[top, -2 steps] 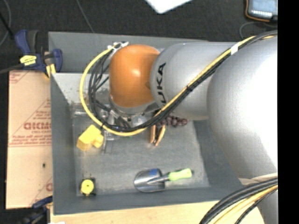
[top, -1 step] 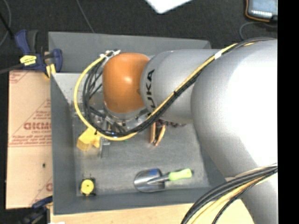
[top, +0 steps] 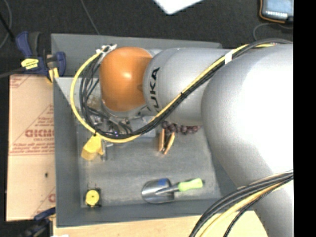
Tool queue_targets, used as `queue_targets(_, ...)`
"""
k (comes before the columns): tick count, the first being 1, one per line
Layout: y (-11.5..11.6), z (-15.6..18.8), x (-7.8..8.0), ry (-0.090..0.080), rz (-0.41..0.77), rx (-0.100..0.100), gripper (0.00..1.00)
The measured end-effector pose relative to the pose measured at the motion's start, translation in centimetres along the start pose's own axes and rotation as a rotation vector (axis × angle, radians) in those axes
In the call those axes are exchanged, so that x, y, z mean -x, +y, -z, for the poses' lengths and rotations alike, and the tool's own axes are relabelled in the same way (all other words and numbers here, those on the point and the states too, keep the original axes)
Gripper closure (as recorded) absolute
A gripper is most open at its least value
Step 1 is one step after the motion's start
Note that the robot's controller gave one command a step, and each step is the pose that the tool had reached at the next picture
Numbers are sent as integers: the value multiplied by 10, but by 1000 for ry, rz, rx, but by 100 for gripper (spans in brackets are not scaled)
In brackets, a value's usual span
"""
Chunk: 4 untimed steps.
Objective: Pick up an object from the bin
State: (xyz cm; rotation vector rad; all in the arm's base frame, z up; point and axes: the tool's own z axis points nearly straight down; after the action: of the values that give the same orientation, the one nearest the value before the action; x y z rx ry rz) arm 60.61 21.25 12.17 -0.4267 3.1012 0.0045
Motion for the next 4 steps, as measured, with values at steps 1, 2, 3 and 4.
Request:
queue_targets(1,-4,-46,6,6,-64,0,0)
queue_targets(2,4,-51,18,-5,315,1,100)
queue_targets(3,4,-51,18,-4,314,1,100)
queue_targets(4,4,-48,17,-3,314,2,100)
